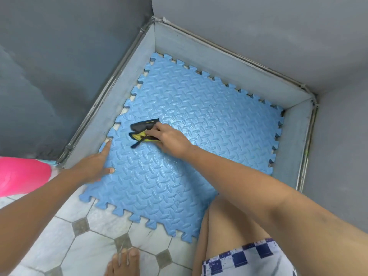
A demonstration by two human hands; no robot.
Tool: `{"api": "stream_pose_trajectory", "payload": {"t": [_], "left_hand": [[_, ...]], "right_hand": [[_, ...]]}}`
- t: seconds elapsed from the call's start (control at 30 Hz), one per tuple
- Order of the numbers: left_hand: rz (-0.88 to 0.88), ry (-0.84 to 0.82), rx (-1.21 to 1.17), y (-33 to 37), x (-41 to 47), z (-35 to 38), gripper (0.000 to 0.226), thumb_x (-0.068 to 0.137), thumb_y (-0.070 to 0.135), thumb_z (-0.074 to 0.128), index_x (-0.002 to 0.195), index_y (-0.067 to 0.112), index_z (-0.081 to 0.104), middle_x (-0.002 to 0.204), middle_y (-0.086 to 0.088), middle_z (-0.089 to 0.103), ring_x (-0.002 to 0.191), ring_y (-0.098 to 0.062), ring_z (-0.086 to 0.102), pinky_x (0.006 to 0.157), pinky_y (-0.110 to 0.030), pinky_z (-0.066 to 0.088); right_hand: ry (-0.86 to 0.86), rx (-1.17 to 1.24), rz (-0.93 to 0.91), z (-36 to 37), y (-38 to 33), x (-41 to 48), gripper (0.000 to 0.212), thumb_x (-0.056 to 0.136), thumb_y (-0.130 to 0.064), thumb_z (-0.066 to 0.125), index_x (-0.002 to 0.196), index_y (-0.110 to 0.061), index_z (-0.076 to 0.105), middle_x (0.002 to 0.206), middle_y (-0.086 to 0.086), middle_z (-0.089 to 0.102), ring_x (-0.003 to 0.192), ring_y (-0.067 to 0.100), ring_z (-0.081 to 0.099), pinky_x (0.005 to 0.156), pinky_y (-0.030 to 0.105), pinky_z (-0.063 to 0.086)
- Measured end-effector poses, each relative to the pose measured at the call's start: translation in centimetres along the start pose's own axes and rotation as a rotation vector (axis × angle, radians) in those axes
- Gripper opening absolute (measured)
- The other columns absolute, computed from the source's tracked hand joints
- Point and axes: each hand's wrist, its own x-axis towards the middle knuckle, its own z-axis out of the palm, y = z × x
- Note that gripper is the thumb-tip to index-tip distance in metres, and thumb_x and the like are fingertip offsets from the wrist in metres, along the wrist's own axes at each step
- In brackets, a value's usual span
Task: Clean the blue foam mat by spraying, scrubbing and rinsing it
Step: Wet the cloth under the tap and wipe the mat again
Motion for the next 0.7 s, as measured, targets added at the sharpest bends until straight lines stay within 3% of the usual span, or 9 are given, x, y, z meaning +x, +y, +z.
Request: {"api": "stream_pose_trajectory", "payload": {"t": [0.07,0.13,0.2,0.3,0.37,0.43,0.53,0.6,0.7], "left_hand": [[0.002,0.016,0.006,0.0,0.1,0.1,0.102,0.099,0.031,0.064,0.161,0.03,-0.016,0.085,-0.005,0.053,0.062,-0.018,0.065,0.068,-0.032,0.05],[-0.001,0.026,0.015,-0.1,0.2,0.3,0.102,0.099,0.031,0.064,0.161,0.03,-0.016,0.078,-0.003,0.053,0.062,-0.019,0.065,0.071,-0.035,0.054],[0.005,0.026,0.025,-0.3,0.3,0.5,0.102,0.099,0.031,0.065,0.161,0.03,-0.016,0.076,-0.002,0.055,0.062,-0.02,0.064,0.074,-0.037,0.056],[0.012,0.015,0.038,-0.7,0.7,0.6,0.105,0.098,0.033,0.064,0.161,0.03,-0.019,0.098,-0.009,0.06,0.065,-0.019,0.065,0.077,-0.035,0.053],[0.016,0.01,0.064,-0.8,0.9,0.5,0.105,0.099,0.034,0.064,0.161,0.03,-0.021,0.117,-0.017,0.064,0.066,-0.017,0.063,0.076,-0.034,0.05],[0.015,0.012,0.076,-0.5,0.8,0.4,0.104,0.099,0.034,0.063,0.161,0.029,-0.021,0.118,-0.021,0.066,0.064,-0.016,0.06,0.072,-0.032,0.048],[0.011,0.017,0.065,-0.2,0.4,0.4,0.104,0.099,0.032,0.063,0.16,0.028,-0.021,0.081,-0.007,0.054,0.057,-0.016,0.062,0.064,-0.031,0.047],[0.001,0.007,0.053,-0.1,0.3,0.2,0.105,0.099,0.032,0.064,0.161,0.028,-0.021,0.079,-0.003,0.049,0.056,-0.015,0.064,0.06,-0.03,0.046],[0.003,-0.004,0.007,0.0,0.2,0.1,0.106,0.098,0.029,0.066,0.161,0.029,-0.02,0.079,-0.005,0.056,0.054,-0.017,0.064,0.056,-0.027,0.048]], "right_hand": [[0.002,-0.049,0.001,-2.4,3.9,-1.9,0.045,0.092,-0.011,0.063,0.134,-0.027,0.061,0.12,0.003,0.056,0.106,0.026,0.057,0.079,0.033,0.049],[0.113,-0.064,0.151,-5.3,9.5,-4.2,0.044,0.091,-0.01,0.062,0.132,-0.025,0.063,0.12,0.007,0.057,0.107,0.029,0.059,0.084,0.036,0.052],[0.235,-0.117,0.423,-8.4,15.3,-7.7,0.043,0.092,-0.012,0.061,0.133,-0.025,0.063,0.123,0.01,0.056,0.111,0.033,0.059,0.091,0.038,0.05],[0.38,-0.196,0.923,-12.3,23.2,-13.9,0.042,0.093,-0.02,0.059,0.135,-0.019,0.057,0.131,0.018,0.054,0.115,0.039,0.057,0.098,0.043,0.047],[0.435,-0.132,1.231,-13.3,24.8,-16.4,0.043,0.093,-0.019,0.056,0.136,-0.013,0.051,0.134,0.022,0.052,0.117,0.043,0.056,0.097,0.046,0.047],[0.418,-0.094,1.347,-12.8,23.1,-15.8,0.042,0.093,-0.012,0.054,0.134,-0.009,0.046,0.137,0.023,0.046,0.116,0.045,0.055,0.095,0.047,0.047],[0.402,-0.07,1.115,-10.3,17.1,-11.7,0.036,0.09,-0.006,0.055,0.125,-0.009,0.052,0.13,0.018,0.046,0.103,0.041,0.058,0.084,0.043,0.048],[0.34,-0.025,0.886,-8.2,12.1,-9.3,0.026,0.092,-0.016,0.059,0.118,-0.017,0.057,0.125,0.012,0.05,0.095,0.036,0.061,0.077,0.038,0.048],[0.179,0.09,0.572,-4.7,4.0,-7.7,0.018,0.095,-0.037,0.062,0.111,-0.03,0.064,0.127,0.002,0.055,0.091,0.023,0.063,0.082,0.034,0.054]]}}
